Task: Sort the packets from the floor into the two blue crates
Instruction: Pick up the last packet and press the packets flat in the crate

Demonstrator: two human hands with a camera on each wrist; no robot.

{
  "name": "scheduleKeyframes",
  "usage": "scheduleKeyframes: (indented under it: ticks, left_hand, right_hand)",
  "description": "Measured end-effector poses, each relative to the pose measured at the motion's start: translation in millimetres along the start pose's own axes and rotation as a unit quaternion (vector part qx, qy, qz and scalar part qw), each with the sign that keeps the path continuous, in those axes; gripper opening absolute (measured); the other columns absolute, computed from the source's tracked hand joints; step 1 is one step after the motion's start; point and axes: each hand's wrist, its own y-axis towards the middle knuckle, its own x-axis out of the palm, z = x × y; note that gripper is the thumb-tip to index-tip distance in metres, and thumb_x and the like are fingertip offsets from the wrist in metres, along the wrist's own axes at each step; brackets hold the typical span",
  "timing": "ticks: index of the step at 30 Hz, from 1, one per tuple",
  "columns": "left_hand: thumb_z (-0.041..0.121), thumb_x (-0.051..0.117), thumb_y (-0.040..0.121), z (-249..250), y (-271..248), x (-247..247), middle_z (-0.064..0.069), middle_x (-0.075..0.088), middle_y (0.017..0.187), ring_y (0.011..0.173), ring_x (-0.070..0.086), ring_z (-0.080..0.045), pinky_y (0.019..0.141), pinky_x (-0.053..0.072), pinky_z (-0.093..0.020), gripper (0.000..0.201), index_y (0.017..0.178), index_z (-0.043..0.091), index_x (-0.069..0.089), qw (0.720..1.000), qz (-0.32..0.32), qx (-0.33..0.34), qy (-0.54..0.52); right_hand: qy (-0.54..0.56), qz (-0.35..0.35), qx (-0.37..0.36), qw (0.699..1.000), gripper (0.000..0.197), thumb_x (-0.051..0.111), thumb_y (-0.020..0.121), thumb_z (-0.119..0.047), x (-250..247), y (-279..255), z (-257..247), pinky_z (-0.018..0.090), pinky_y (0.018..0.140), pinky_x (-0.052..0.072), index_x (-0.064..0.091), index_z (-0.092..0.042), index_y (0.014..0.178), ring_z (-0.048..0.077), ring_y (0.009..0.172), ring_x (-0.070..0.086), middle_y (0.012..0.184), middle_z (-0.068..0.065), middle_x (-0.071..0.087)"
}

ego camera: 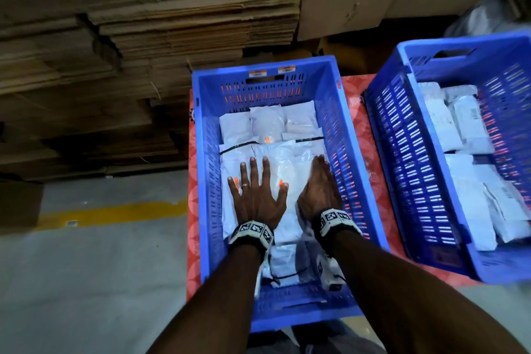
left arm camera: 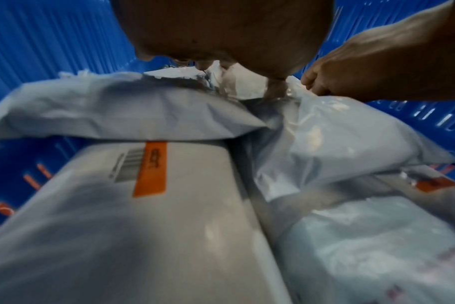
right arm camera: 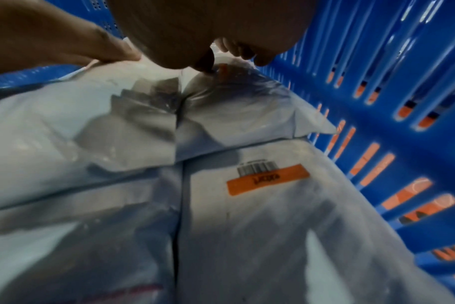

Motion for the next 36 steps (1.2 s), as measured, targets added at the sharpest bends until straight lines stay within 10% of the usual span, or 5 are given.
scheduleKeyframes:
  ticks: [15,22,36]
  left_hand:
    - [0.063,0.024,0.095,-4.2,2.6,-3.2,-0.001,0.011,0.165,0.152,0.012,-0.025,0.118,0.010,-0.059,0.070,0.157,0.036,0.008,1.000,0.002,-0.016,-0.017]
    - [0.048,0.020,0.102,-18.5,-6.4,2.3,-0.003,0.014,0.165,0.151,0.018,-0.023,0.119,0.016,-0.053,0.062,0.158,0.024,0.014,0.998,0.038,-0.040,-0.010]
    - [0.048,0.026,0.101,-25.3,-2.0,17.6,-0.010,0.031,0.159,0.147,0.028,-0.028,0.117,0.020,-0.052,0.063,0.154,0.014,0.031,0.998,0.013,-0.057,0.017]
  right_hand:
    - [0.031,-0.002,0.008,0.999,0.076,0.040,0.088,0.002,-7.2,7.0,0.6,0.013,0.107,-0.018,0.009,-0.010,0.156,0.017,0.151,0.005,0.164,0.005,0.007]
    - [0.042,0.054,-0.077,0.995,0.058,0.025,0.101,-0.031,2.8,-0.7,-15.8,0.038,0.122,0.011,0.019,-0.012,0.155,0.020,0.150,0.017,0.163,0.005,0.017]
    - [-0.053,0.017,-0.067,0.996,0.066,0.017,0.100,-0.050,31.9,-3.7,-23.9,0.050,0.121,0.004,0.009,-0.018,0.157,0.019,0.152,0.003,0.165,0.000,0.005]
